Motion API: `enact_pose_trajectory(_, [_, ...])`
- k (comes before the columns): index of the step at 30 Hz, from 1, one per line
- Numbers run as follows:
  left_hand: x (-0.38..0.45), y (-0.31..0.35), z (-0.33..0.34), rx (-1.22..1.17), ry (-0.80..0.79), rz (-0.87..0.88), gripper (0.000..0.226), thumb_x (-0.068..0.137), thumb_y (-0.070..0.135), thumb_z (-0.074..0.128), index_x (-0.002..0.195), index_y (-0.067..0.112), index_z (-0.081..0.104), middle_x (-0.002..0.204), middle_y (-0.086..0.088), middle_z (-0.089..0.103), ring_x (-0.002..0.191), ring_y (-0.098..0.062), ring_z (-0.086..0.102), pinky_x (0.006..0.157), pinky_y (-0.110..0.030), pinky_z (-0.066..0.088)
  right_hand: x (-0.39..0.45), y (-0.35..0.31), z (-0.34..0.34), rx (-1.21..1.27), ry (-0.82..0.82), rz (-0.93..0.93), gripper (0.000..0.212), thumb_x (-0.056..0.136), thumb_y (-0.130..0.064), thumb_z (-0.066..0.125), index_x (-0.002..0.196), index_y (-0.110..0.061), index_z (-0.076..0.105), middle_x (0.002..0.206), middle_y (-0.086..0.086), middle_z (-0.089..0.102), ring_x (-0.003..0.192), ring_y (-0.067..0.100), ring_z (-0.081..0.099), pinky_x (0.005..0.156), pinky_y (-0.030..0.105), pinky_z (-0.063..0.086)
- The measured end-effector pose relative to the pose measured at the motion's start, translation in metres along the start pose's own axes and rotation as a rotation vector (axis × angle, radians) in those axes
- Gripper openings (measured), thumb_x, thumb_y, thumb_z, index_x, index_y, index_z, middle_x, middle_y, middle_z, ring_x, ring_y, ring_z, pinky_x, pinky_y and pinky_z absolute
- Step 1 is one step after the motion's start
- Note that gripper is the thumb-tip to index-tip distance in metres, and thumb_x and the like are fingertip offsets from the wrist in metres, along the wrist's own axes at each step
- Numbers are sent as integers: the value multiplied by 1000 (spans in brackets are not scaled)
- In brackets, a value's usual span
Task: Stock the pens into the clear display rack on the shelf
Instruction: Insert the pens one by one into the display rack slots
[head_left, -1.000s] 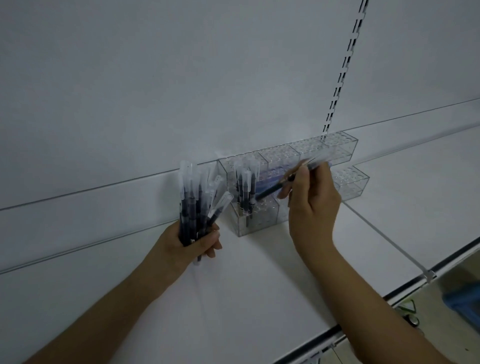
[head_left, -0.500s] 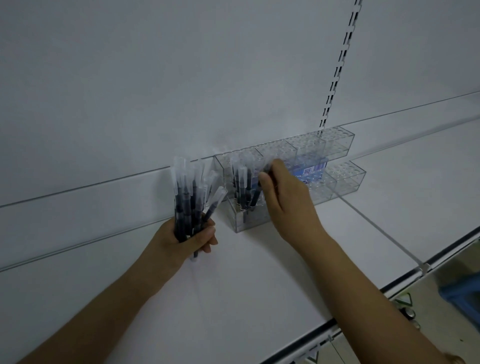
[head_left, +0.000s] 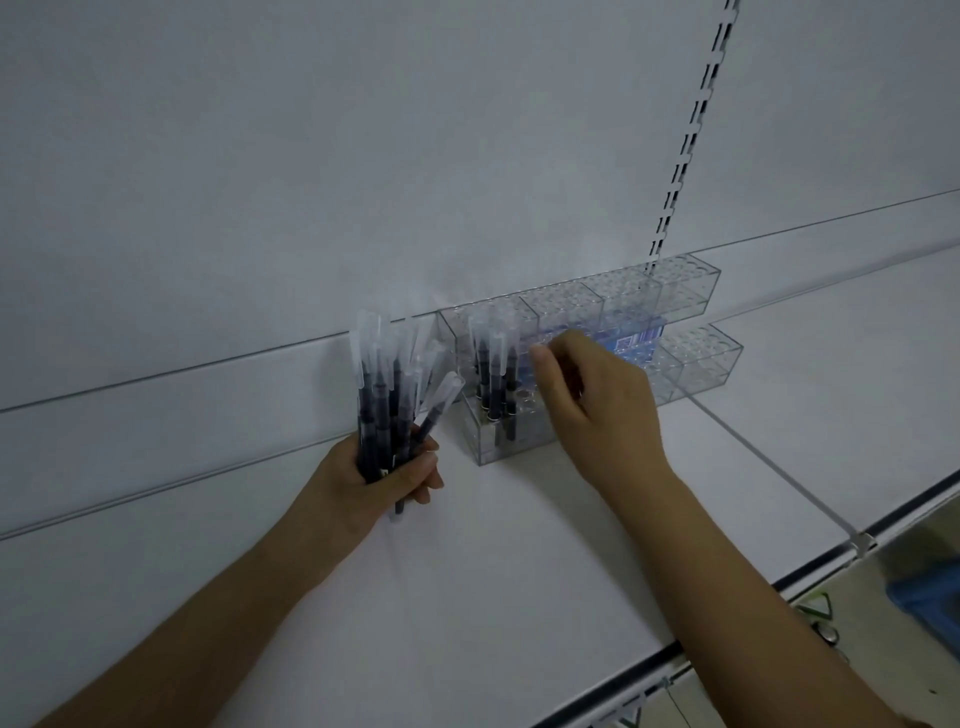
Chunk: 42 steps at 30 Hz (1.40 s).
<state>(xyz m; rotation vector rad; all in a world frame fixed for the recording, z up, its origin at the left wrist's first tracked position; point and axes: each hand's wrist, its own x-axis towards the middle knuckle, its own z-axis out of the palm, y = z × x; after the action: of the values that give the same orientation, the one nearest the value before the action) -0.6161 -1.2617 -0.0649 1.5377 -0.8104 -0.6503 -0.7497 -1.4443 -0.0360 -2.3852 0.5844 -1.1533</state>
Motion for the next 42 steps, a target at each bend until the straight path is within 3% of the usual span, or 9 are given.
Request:
enact_pose_trajectory(6, [-1,-1,1,57,-78,18,12,84,15,59,92,7,63,79,-3,75,74,-18,72,50,-28,51,-13,-17,15,62,-144,-324,43,90,-53,53,71,-16,65,56,-7,58,50,6,45,51,20,38])
enact_pose_trajectory(11, [-4,1,5,34,-123,23,22,79,20,59,94,5,64,81,-5,76,78,-20,74,49,-17,49,-15,-18,19,174,-144,-304,33,91,-40,61,71,-15,63,61,-8,61,53,7,48,52,23,44])
enact_pose_trajectory(15, [-3,-1,1,52,-101,-1,22,82,26,65,91,7,68,80,-10,75,71,-23,71,51,-27,50,-13,-20,8,325,-23,-178,23,90,-28,62,73,-12,60,59,-12,53,53,8,49,54,21,42])
enact_pose_trajectory(20, [-1,-4,-1,35,-80,5,4,91,3,60,90,4,64,68,-8,68,52,-16,54,47,-27,43,-7,-17,-10,629,340,47,18,93,-19,50,75,-21,52,64,-2,57,56,25,54,52,45,45])
enact_pose_trajectory(23, [-1,-3,1,39,-78,17,8,91,0,56,88,3,62,65,-6,66,49,-13,51,45,-26,42,-1,-7,-16,515,495,177,19,99,-27,47,82,-18,50,64,1,58,58,25,58,59,51,49])
enact_pose_trajectory(26, [0,-4,0,30,-80,8,6,91,2,58,87,3,62,65,-6,66,50,-14,51,46,-26,42,4,-5,-14,432,426,179,13,103,-21,49,92,-15,55,70,-4,62,63,10,66,63,39,55])
enact_pose_trajectory(32, [1,-6,-3,26,-85,10,12,81,23,63,83,11,66,68,-7,67,54,-16,56,47,-27,45,17,-4,-11,300,273,57,9,103,-18,49,96,-19,56,76,-5,67,72,5,68,66,21,52])
enact_pose_trajectory(39, [0,-5,-2,22,-88,0,8,81,23,65,82,16,68,68,-7,67,55,-16,58,48,-27,46,33,1,-11,124,82,-10,15,103,-21,50,91,-15,57,73,-3,67,71,12,66,67,30,50])
enact_pose_trajectory(42, [0,-4,0,30,-82,0,6,88,13,66,85,9,65,67,-7,67,54,-15,57,47,-26,45,46,2,-10,-47,-154,-70,19,102,-25,50,92,-11,58,75,3,66,70,21,63,68,41,52])
